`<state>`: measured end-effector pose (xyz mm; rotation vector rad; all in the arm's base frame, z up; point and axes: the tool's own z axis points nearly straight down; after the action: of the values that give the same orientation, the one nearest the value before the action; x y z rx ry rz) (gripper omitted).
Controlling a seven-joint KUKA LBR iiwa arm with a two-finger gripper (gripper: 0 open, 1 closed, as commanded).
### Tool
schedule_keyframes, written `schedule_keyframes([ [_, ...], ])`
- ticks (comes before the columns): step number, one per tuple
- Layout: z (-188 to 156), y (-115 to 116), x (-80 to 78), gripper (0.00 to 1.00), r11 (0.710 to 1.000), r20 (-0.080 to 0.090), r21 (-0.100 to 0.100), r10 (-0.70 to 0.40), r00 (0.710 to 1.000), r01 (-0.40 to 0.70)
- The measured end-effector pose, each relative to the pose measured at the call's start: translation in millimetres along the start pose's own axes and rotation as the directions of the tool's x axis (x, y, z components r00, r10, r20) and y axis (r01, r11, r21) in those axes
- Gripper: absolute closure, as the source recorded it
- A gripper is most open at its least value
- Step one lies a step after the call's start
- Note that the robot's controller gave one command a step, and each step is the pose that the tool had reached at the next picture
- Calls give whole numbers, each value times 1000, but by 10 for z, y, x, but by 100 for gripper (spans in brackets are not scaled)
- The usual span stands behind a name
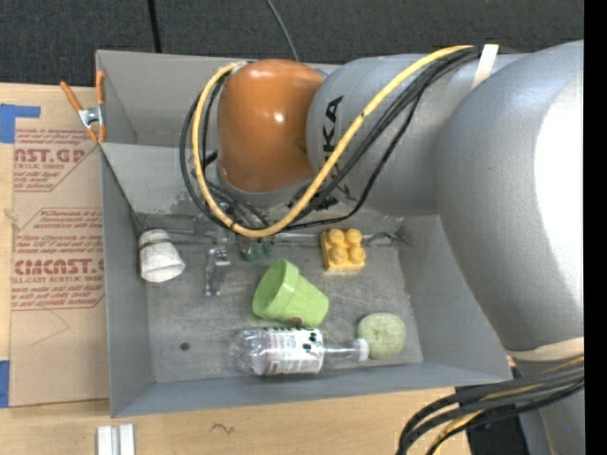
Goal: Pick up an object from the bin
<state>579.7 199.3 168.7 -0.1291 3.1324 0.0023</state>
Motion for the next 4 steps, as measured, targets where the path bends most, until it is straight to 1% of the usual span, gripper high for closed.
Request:
schedule_keyframes([
  [1, 85, 489, -27, 0, 996, -4, -2, -87, 996, 87],
  [2, 318, 426, -141, 0, 987, -4, 0, -161, 987, 161],
  [3, 960, 506, 92, 0, 995, 2, -2, -98, 995, 98],
  [4, 958, 494, -33, 100, 949, -1, -3, -314, 949, 314],
])
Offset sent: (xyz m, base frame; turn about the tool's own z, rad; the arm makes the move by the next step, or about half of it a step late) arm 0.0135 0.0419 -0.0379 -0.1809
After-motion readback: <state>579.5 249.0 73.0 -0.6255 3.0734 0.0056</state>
